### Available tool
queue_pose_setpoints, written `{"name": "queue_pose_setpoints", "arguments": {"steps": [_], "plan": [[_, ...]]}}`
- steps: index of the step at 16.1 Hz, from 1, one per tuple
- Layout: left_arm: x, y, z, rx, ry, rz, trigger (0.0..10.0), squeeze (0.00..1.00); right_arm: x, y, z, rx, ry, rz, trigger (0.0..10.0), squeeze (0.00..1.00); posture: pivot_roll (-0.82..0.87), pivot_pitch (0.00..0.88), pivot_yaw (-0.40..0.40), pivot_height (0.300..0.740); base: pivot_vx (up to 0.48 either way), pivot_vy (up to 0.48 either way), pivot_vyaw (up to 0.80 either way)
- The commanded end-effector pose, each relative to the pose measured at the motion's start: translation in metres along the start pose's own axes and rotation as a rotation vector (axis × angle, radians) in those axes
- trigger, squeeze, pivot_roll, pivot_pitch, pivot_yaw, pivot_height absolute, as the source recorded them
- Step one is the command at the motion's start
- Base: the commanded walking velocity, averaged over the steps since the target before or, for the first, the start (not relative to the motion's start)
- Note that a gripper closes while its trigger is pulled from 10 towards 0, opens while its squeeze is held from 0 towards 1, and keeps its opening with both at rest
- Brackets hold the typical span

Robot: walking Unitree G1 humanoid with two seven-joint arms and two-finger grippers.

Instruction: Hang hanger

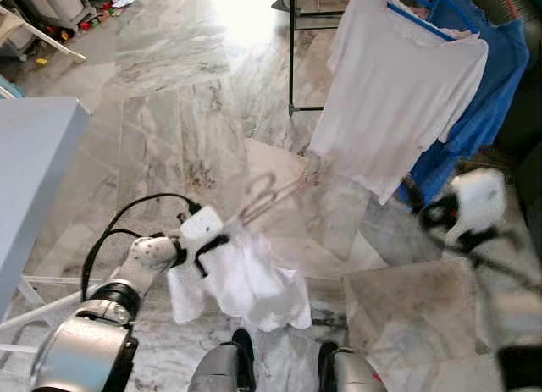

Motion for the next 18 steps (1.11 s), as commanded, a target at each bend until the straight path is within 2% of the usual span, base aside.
{"name": "queue_pose_setpoints", "arguments": {"steps": [1,2,5,6,7,9,10,12,13,14,15,17,18], "plan": [[0.003,-0.004,0.023,-0.108,0.037,0.017,0.0,0.0,0.006,0.004,-0.013,0.057,-0.067,-0.046,10.0,0.0,-0.15,0.23,0.103,0.74,0.0,0.0,0.0],[0.001,-0.008,0.04,-0.193,0.055,0.028,0.0,0.0,0.014,0.006,-0.029,0.137,-0.142,-0.096,10.0,0.0,-0.15,0.232,0.102,0.74,0.0,0.0,0.0],[-0.008,-0.013,0.061,-0.276,0.059,-0.012,0.0,0.0,0.034,0.009,-0.049,0.228,-0.222,-0.099,10.0,0.0,-0.14,0.234,0.093,0.74,0.0,0.0,0.0],[-0.009,-0.013,0.067,-0.297,0.05,-0.026,0.0,0.0,0.041,0.009,-0.051,0.237,-0.26,-0.086,10.0,0.0,-0.14,0.236,0.094,0.74,0.0,0.0,0.0],[-0.011,-0.013,0.082,-0.344,0.017,-0.059,0.0,0.0,0.053,0.007,-0.051,0.242,-0.309,-0.051,10.0,0.0,-0.14,0.236,0.092,0.74,0.0,0.0,0.0],[-0.011,-0.011,0.094,-0.384,-0.012,-0.083,0.0,0.0,0.057,0.004,-0.048,0.225,-0.353,-0.055,10.0,0.0,-0.14,0.236,0.095,0.74,0.0,0.0,0.0],[-0.015,-0.01,0.103,-0.414,-0.042,-0.122,0.0,0.0,0.059,0.003,-0.048,0.226,-0.424,-0.07,10.0,0.0,-0.14,0.236,0.096,0.74,0.0,0.0,0.0],[-0.022,-0.007,0.11,-0.445,-0.083,-0.182,0.0,0.0,0.066,0.006,-0.05,0.228,-0.442,-0.027,10.0,0.0,-0.14,0.237,0.099,0.74,0.0,0.0,0.0],[-0.027,-0.005,0.114,-0.47,-0.087,-0.222,0.0,0.0,0.078,0.009,-0.051,0.238,-0.555,0.034,10.0,0.0,-0.13,0.239,0.101,0.74,0.0,0.0,0.0],[-0.031,-0.004,0.115,-0.48,-0.091,-0.248,0.0,0.0,0.086,0.01,-0.052,0.249,-0.573,0.072,10.0,0.0,-0.13,0.239,0.101,0.74,0.0,0.0,0.0],[-0.035,-0.003,0.114,-0.483,-0.095,-0.28,0.0,0.0,0.094,0.012,-0.056,0.274,-0.539,0.102,10.0,0.0,-0.13,0.24,0.103,0.74,0.0,0.0,0.0],[-0.045,-0.001,0.112,-0.5,-0.087,-0.342,0.0,0.0,0.111,0.013,-0.061,0.307,-0.587,0.172,10.0,0.0,-0.13,0.242,0.099,0.74,0.0,0.0,0.0],[-0.05,0.0,0.111,-0.5,-0.093,-0.363,0.0,0.0,0.115,0.012,-0.065,0.329,-0.583,0.183,10.0,0.0,-0.13,0.242,0.1,0.74,0.0,0.0,0.0]]}}
Point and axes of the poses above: a point about 5 cm out from each wrist's last joint towards the gripper, its own y axis pointing back from the gripper into the wrist, its own z axis along the axis of the wrist's last joint, x = y × z, the point moved 5 cm from there along -y, pointing out of the wrist towards the gripper, and after that the axes turned 5 degrees about y, right-handed, at the moved point
